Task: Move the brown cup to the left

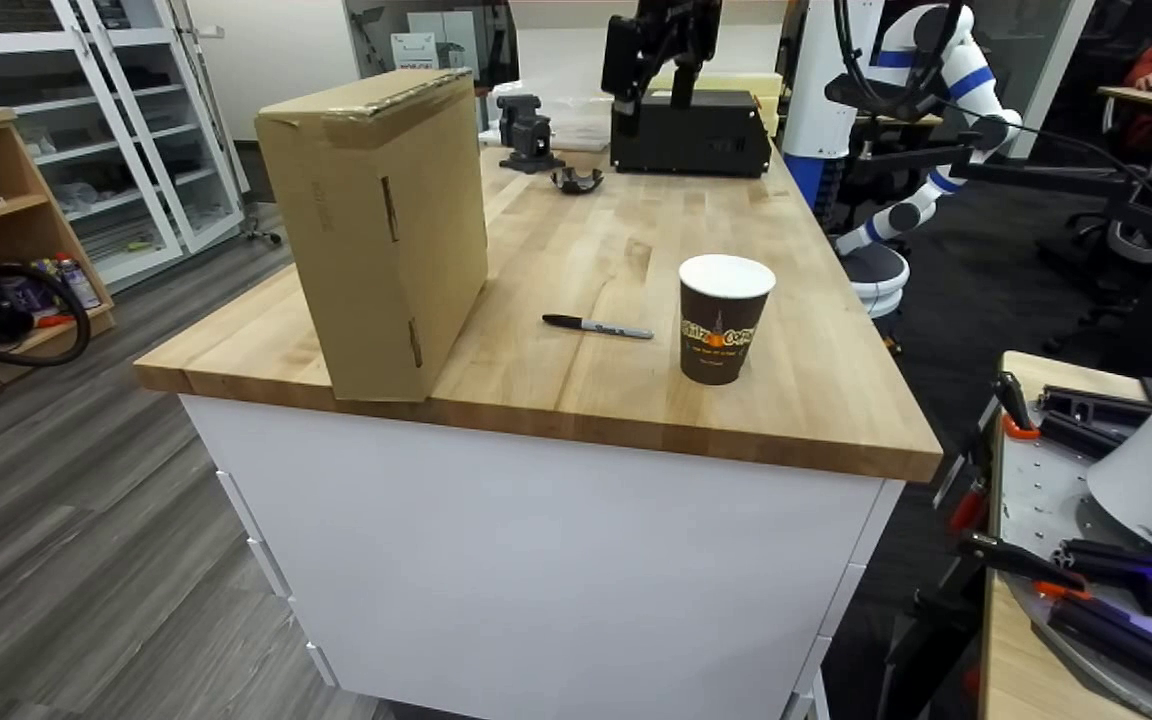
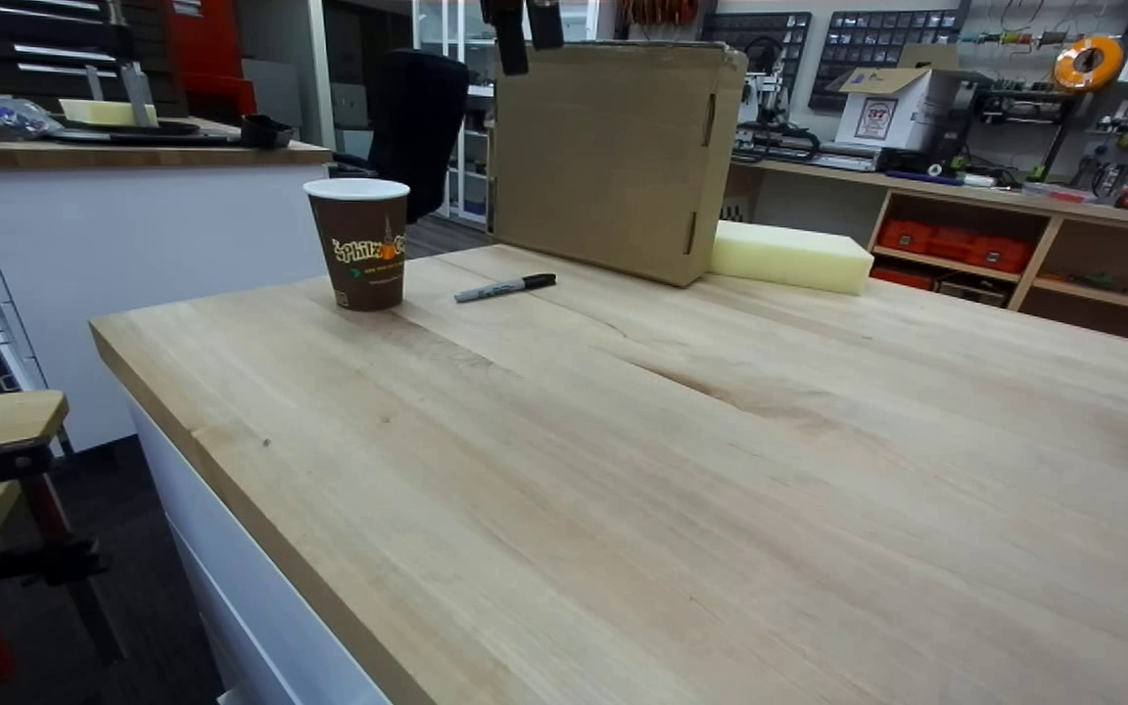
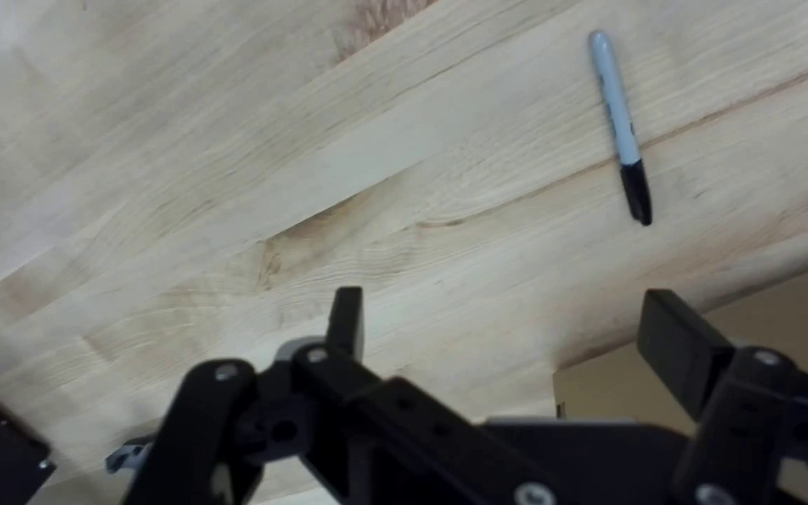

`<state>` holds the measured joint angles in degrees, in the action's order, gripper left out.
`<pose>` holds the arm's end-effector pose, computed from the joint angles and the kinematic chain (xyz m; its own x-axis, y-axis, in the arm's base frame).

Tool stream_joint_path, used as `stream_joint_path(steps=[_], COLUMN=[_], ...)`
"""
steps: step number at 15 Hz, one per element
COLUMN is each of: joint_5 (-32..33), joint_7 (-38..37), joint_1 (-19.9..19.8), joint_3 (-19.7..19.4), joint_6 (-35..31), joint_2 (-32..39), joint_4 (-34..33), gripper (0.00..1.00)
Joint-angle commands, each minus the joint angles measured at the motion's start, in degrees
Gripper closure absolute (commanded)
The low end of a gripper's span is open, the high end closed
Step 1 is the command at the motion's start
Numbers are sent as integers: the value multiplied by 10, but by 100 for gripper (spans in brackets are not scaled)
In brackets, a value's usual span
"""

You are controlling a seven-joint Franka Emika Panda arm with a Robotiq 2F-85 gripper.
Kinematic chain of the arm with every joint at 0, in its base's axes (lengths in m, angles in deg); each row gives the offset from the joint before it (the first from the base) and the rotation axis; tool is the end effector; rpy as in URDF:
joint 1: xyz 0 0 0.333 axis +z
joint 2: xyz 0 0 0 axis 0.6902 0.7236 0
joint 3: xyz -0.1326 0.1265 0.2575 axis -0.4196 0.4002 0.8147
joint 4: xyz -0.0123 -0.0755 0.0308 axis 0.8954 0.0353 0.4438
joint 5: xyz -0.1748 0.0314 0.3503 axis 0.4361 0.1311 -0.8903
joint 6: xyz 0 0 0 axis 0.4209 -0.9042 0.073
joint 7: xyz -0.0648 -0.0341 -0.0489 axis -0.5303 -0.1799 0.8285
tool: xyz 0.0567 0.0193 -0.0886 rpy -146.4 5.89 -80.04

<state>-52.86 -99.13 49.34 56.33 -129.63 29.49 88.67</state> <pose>0.5278 0.1032 0.4848 0.9660 -0.1158 0.2310 -0.1550 -0.9750 0.1593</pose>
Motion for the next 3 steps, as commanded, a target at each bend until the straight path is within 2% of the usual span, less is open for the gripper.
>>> stream_joint_path(steps=[1, 3], joint_5=[5, 8], joint_7=[-12, -21], joint_1=[-7, -10], joint_3=[6, 6], joint_6=[1, 1], joint_2=[-6, -12], joint_4=[-1, -1], gripper=[0, 0])
